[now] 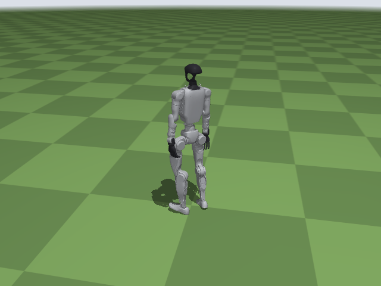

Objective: In place motions

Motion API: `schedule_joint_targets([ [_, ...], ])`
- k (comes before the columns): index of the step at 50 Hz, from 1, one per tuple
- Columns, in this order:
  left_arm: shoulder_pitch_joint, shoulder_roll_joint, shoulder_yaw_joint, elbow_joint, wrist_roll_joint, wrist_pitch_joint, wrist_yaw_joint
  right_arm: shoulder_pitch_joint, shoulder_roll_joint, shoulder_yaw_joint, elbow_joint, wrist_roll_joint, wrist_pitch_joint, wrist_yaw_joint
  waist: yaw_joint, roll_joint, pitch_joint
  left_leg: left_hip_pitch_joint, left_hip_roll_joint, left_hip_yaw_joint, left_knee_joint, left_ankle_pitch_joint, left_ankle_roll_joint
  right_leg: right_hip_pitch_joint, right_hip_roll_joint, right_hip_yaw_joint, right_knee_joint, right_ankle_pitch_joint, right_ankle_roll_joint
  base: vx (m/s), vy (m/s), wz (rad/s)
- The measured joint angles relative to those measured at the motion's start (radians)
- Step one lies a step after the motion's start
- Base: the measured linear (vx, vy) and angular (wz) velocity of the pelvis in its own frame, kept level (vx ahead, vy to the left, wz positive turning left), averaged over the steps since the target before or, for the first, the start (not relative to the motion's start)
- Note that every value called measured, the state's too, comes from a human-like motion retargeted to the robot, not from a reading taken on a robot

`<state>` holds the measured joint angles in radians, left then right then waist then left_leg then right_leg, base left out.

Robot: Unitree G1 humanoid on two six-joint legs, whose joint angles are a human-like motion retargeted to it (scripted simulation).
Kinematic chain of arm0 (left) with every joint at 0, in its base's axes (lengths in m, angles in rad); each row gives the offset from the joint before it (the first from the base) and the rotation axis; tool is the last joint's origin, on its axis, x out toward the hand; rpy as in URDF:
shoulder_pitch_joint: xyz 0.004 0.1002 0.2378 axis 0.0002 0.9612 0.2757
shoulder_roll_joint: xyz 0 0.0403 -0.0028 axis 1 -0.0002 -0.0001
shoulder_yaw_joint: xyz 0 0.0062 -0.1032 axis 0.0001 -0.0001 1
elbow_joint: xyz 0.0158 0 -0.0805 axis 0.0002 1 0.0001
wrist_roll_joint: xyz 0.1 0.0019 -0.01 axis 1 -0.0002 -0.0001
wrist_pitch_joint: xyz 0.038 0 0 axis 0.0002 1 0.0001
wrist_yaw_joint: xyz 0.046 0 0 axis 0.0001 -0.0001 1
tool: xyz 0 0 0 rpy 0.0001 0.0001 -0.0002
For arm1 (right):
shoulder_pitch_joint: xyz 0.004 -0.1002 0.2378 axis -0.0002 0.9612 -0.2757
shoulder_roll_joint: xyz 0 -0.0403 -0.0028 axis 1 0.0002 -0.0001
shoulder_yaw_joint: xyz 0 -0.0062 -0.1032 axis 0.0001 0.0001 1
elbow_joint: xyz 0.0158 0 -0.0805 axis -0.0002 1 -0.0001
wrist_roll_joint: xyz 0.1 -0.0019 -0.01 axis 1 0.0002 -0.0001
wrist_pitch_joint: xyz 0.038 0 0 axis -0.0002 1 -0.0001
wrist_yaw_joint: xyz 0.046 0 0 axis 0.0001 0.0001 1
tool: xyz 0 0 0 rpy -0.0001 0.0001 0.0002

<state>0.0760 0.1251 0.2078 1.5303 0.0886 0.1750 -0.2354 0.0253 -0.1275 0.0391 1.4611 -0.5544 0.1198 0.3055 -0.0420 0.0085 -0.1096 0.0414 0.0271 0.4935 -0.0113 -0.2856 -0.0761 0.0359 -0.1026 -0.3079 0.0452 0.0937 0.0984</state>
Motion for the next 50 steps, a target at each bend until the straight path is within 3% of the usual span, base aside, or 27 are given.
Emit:
schedule_joint_targets([
  [50,0.001,0.001,-0.003,0.0,-0.001,-0.001,-0.001,-0.001,-0.001,0.003,0.0,-0.007,-0.001,0.004,0.0,-0.008,0.005,-0.001,0.0,-0.004,0.001,-0.006,0.0,0.001,0.0,-0.003,0.001,-0.007,0.005,0.0,0.0,0.0],
])
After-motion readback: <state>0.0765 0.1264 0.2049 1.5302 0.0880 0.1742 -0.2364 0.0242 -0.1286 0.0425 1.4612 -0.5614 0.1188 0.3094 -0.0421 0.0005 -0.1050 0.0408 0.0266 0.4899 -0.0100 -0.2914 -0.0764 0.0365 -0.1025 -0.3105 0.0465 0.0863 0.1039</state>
